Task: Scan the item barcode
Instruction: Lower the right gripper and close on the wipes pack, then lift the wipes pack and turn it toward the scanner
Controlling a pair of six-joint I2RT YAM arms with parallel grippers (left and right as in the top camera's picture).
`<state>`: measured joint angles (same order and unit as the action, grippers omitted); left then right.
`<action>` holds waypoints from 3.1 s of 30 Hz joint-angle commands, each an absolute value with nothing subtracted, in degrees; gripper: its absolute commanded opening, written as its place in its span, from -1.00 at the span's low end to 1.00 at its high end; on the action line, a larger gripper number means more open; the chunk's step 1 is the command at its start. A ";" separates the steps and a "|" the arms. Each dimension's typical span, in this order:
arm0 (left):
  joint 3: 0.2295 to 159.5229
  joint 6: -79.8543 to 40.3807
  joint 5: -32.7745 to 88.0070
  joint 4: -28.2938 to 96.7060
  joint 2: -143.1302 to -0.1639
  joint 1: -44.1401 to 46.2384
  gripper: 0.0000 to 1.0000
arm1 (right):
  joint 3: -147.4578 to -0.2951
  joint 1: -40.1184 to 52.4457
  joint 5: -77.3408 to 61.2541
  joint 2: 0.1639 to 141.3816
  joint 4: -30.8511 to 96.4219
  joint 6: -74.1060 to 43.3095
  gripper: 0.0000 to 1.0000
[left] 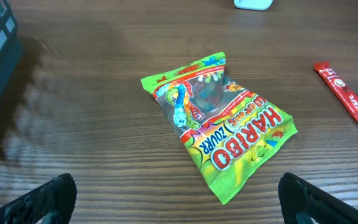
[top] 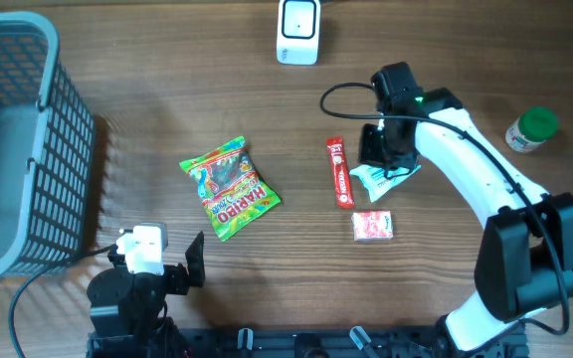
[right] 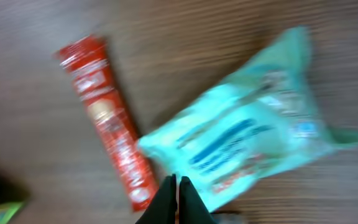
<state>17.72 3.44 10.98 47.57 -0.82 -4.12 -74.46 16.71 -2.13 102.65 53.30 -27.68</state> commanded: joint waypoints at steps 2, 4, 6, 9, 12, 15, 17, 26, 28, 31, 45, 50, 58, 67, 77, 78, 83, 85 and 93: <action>17.30 4.27 10.87 47.46 -0.27 -3.86 1.00 | -75.64 16.19 12.73 102.91 53.43 -33.76 -0.91; 17.30 4.27 10.87 47.46 -0.27 -3.86 1.00 | -75.64 16.16 15.68 102.91 53.34 -35.59 -0.92; 17.30 4.29 10.87 47.46 -0.27 -3.86 1.00 | -75.61 16.14 18.44 103.15 52.90 -36.18 -0.91; 17.30 4.27 10.87 47.46 -0.27 -3.86 1.00 | -75.18 16.08 18.70 104.90 51.81 -36.16 -0.91; 17.30 4.29 10.87 47.46 -0.27 -3.86 1.00 | -72.97 16.10 17.19 108.57 49.04 -36.32 -0.91; 17.30 4.29 10.85 47.46 -0.27 -3.86 1.00 | -71.37 16.10 13.30 113.58 47.57 -36.60 -0.91; 17.30 4.29 10.87 47.46 -0.27 -3.86 1.00 | -71.37 16.10 11.40 116.25 47.57 -36.60 -0.91; 17.30 4.29 10.87 47.46 -0.27 -3.86 1.00 | -85.25 16.10 11.09 109.78 61.76 -37.50 -0.91; 17.30 4.29 10.87 47.46 -0.27 -3.86 1.00 | -88.71 16.10 11.16 106.87 64.66 -37.43 -0.91; 17.30 4.29 10.87 47.46 -0.27 -3.86 1.00 | -88.58 16.10 12.51 103.81 65.73 -37.56 -0.91; 17.30 4.27 10.87 47.46 -0.27 -3.86 1.00 | -55.90 15.94 8.40 103.94 46.33 -48.95 -0.91; 17.30 4.27 10.87 47.46 -0.27 -3.86 1.00 | -62.11 14.37 1.96 103.44 50.17 -39.88 -0.91; 17.30 4.29 10.87 47.46 -0.27 -3.86 1.00 | -82.41 14.96 1.56 99.83 69.97 -37.47 0.05; 17.30 4.29 10.87 47.46 -0.27 -3.86 1.00 | -79.70 25.19 10.87 98.30 68.12 -32.95 1.00; 17.30 4.29 10.85 47.46 -0.27 -3.86 1.00 | -69.76 30.81 25.96 103.28 57.67 -32.95 0.99; 17.30 4.29 10.85 47.48 -0.27 -3.86 1.00 | -69.71 30.81 27.14 104.16 57.58 -32.93 0.99; 17.30 4.29 10.85 47.46 -0.27 -3.86 1.00 | -69.71 30.85 28.75 109.38 55.68 -29.80 0.99; 17.30 4.29 10.85 47.46 -0.27 -3.86 1.00 | -69.71 30.85 28.71 110.98 55.92 -29.87 0.98; 17.30 4.29 10.87 47.46 -0.27 -3.86 1.00 | -69.73 30.92 27.79 114.54 57.06 -29.93 0.99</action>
<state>17.72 3.44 10.98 47.59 -0.82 -4.12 -70.28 30.98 27.11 111.87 56.40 -30.50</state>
